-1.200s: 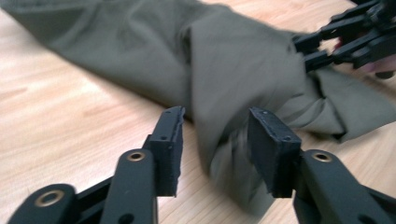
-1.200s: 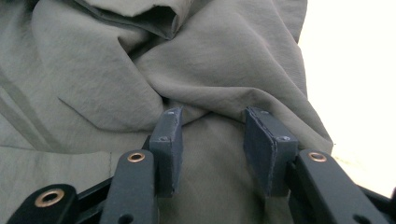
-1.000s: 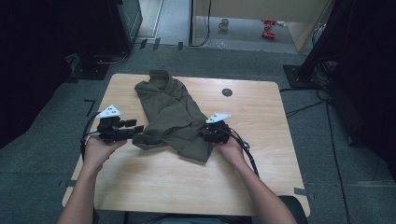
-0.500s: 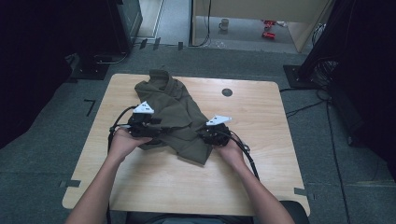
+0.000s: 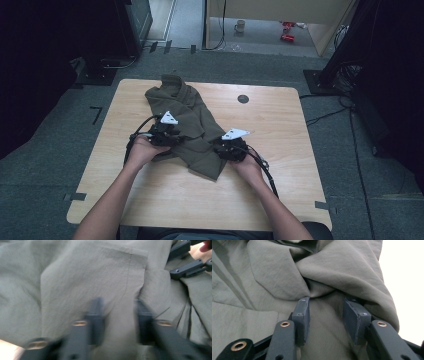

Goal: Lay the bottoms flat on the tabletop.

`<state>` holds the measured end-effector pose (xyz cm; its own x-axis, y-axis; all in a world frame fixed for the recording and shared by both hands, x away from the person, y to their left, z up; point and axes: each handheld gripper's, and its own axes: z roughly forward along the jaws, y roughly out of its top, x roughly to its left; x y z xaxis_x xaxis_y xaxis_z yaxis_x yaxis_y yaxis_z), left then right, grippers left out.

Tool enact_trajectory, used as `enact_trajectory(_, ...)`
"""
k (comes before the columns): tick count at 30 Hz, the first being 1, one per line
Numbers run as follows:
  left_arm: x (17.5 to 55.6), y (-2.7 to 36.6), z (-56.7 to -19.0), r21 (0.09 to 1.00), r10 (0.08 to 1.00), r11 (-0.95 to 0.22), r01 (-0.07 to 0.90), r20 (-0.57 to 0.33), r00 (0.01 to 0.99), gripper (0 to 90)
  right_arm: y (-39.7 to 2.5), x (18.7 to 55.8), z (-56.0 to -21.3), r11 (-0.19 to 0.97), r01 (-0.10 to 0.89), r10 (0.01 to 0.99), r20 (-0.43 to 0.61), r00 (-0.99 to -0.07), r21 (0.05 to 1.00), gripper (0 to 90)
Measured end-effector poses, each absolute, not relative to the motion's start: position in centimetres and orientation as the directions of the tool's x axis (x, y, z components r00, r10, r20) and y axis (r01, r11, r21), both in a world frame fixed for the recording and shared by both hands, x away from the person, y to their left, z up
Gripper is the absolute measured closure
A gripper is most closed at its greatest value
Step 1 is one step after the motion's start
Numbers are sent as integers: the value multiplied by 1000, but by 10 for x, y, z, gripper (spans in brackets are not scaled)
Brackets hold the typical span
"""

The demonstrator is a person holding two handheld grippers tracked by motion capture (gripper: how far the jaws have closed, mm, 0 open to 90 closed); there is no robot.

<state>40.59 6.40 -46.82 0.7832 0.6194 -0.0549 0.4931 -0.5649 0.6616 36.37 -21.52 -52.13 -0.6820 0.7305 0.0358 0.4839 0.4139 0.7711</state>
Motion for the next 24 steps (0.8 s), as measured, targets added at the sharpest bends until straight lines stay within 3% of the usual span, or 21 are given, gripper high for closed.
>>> enact_trajectory(4, 410, 77, -466, 669, 629, -522, 529, -117, 768, 877, -215, 363, -521, 414, 484, 730, 37, -682, 771, 572)
enact_trajectory(13, 401, 132, -442, 761, 706, -346, 550, -175, 686, 890, -216, 365, -521, 422, 484, 723, 37, -690, 767, 578)
enact_trajectory(24, 391, 192, -449, 752, 796, -210, 625, -240, 556, 889, -215, 372, -517, 436, 505, 722, 46, -691, 745, 577)
